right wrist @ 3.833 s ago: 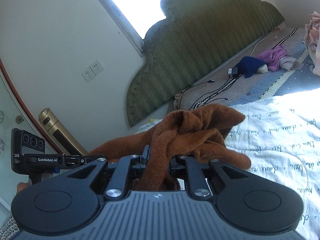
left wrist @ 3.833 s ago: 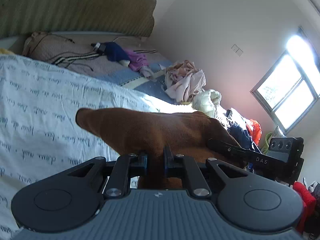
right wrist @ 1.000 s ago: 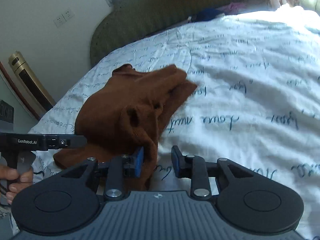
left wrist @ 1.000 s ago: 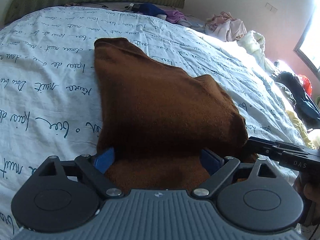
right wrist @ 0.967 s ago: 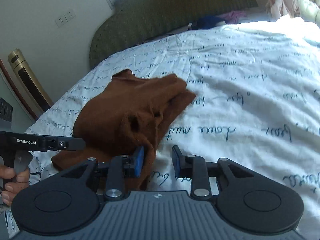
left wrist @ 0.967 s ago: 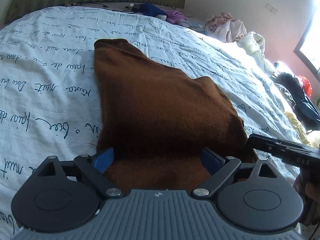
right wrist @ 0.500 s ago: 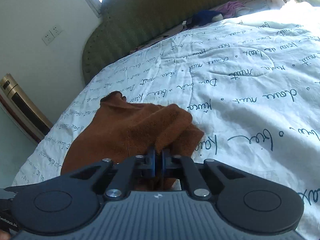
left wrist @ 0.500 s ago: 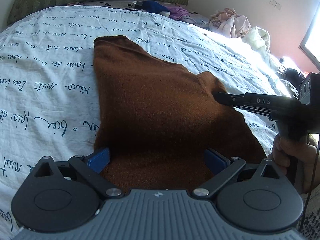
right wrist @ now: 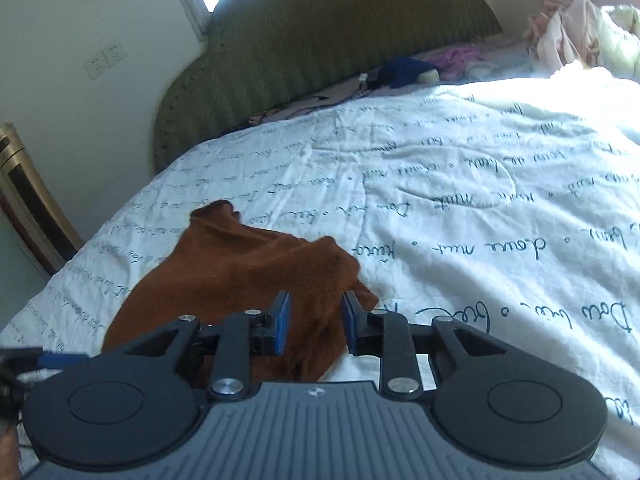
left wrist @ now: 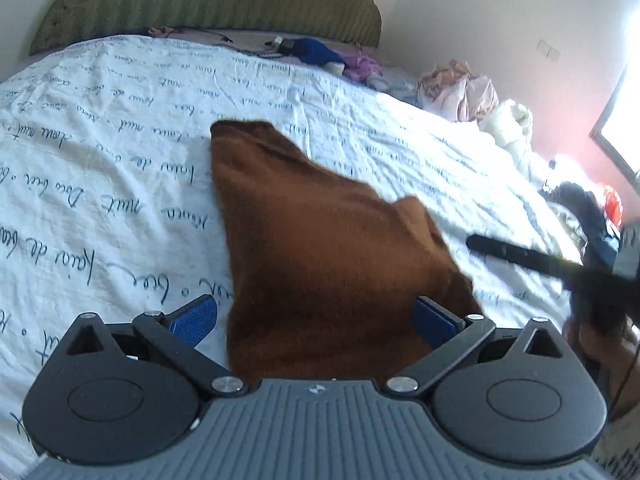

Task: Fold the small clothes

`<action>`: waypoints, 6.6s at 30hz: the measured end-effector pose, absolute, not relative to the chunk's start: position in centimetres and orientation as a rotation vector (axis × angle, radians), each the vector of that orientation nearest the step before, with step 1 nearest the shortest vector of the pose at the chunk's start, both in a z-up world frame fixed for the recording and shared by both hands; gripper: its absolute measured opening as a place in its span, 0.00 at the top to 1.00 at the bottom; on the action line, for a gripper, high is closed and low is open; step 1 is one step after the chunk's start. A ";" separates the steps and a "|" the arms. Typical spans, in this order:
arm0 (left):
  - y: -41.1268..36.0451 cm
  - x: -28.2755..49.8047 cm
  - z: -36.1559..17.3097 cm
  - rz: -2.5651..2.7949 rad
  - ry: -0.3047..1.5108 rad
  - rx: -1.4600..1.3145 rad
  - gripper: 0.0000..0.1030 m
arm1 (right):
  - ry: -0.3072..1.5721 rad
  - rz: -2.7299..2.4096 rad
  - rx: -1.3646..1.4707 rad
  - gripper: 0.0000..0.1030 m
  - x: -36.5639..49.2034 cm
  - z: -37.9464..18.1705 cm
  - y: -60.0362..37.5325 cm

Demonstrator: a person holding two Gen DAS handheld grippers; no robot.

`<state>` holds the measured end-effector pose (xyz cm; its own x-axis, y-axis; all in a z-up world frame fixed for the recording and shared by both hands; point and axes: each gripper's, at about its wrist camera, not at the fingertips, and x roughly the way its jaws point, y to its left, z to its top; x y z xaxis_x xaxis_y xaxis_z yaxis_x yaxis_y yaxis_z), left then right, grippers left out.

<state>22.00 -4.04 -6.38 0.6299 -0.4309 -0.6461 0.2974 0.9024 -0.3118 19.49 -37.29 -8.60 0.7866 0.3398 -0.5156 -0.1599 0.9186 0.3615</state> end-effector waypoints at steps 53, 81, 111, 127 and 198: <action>-10.7 32.6 -11.4 -0.282 0.774 -0.043 0.00 | 0.596 0.306 0.173 0.31 16.4 -9.0 -32.3; -1.8 12.5 -11.3 -0.259 0.870 -0.052 0.00 | 0.721 0.199 0.196 0.20 6.1 -10.9 -29.2; -5.7 9.0 -13.6 -0.136 0.792 0.045 0.00 | 0.704 0.102 0.040 0.00 6.0 -13.9 -26.5; -6.1 9.0 -13.8 -0.090 0.760 0.042 0.00 | 0.706 0.025 0.061 0.00 6.0 -14.2 -26.0; -6.1 8.7 -14.0 -0.095 0.740 0.048 0.00 | 0.696 0.024 0.056 0.00 5.9 -14.2 -25.8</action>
